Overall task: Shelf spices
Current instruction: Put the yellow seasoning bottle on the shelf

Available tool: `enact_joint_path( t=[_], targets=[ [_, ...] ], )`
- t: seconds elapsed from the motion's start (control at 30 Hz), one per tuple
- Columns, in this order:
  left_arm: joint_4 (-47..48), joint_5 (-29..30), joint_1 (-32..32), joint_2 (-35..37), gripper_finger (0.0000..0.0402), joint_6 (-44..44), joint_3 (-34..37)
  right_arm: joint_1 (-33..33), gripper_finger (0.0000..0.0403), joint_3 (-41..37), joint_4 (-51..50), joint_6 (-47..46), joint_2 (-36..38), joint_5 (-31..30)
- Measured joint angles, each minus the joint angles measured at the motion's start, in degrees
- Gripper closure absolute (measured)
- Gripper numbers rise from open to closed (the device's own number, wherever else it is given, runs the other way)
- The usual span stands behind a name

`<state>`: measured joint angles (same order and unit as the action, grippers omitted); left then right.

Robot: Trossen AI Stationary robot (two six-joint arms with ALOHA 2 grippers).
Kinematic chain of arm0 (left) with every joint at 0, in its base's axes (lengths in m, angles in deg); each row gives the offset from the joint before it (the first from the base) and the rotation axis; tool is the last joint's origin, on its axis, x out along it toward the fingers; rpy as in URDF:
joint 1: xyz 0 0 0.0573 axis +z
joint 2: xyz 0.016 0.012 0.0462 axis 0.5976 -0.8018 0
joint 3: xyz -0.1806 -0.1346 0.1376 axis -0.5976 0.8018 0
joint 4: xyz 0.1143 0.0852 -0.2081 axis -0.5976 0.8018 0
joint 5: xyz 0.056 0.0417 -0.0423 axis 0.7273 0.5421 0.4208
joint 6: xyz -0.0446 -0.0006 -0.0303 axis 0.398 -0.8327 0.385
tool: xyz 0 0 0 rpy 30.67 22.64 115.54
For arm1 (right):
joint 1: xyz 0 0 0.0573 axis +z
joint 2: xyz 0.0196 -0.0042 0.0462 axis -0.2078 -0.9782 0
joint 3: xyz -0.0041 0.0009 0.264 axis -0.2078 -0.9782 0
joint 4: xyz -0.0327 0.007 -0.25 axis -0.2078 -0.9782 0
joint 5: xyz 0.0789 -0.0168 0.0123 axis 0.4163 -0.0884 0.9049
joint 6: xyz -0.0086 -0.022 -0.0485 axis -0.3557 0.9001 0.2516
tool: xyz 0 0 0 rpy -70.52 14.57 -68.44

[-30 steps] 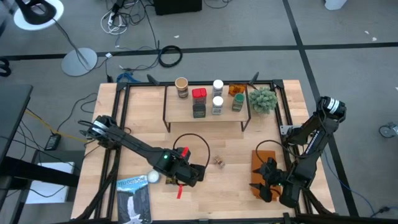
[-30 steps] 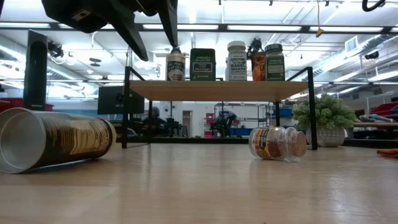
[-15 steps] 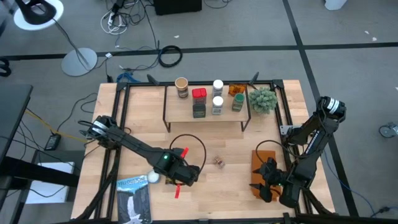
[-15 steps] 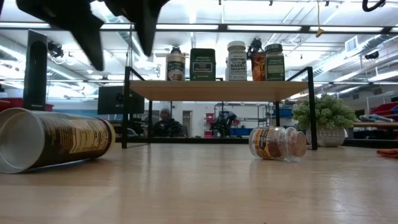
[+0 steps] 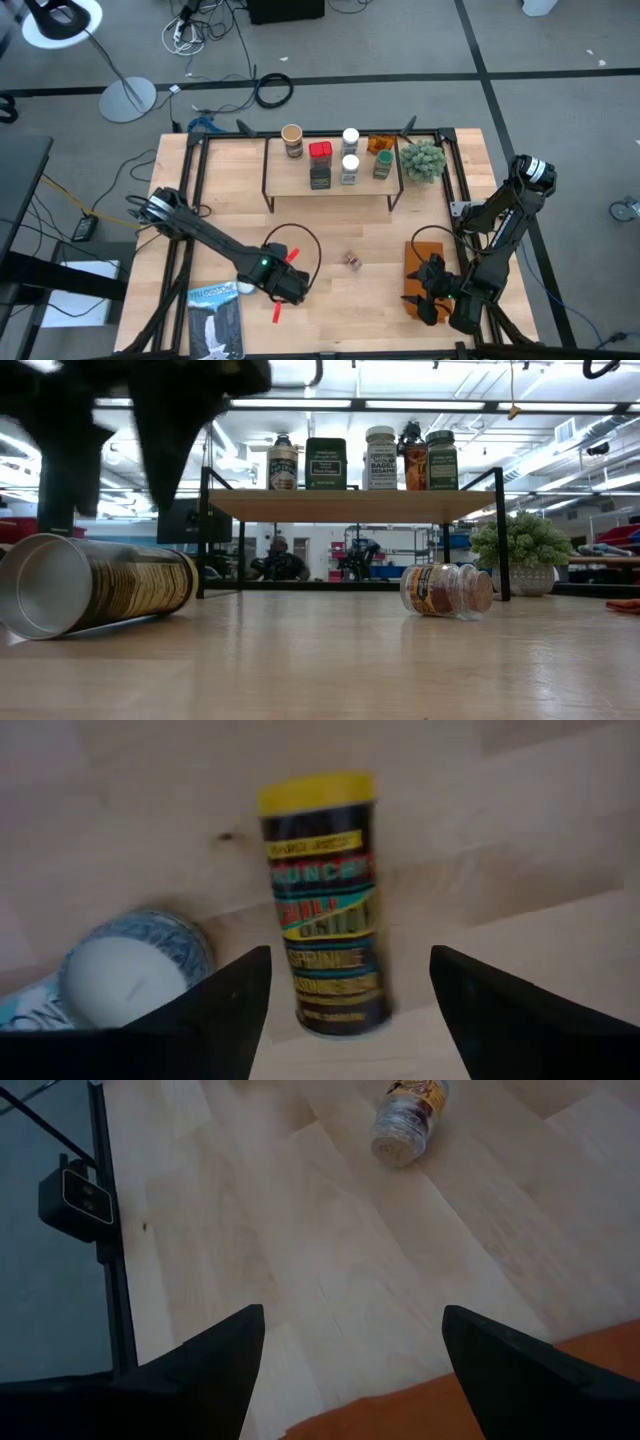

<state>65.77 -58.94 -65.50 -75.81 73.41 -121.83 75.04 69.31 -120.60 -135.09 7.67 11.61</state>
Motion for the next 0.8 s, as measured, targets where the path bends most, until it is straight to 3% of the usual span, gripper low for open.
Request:
enact_joint_path(
  t=[0.17,0.47,0.8],
  targets=[
    [-6.4,-3.17,1.25,0.0,0.0138,-0.04,4.28,0.0,0.0098,0.0,0.1,0.0,0.0,0.02],
    [-8.47,-7.66,6.51,0.03,0.0147,-1.88,9.33,0.0,0.0098,0.0,0.38,0.0,-0.02,0.15],
    [-11.37,-6.86,8.79,-0.02,0.0147,-7.85,12.61,0.0,0.0098,0.0,0.47,0.64,-0.02,0.15]
  ],
)
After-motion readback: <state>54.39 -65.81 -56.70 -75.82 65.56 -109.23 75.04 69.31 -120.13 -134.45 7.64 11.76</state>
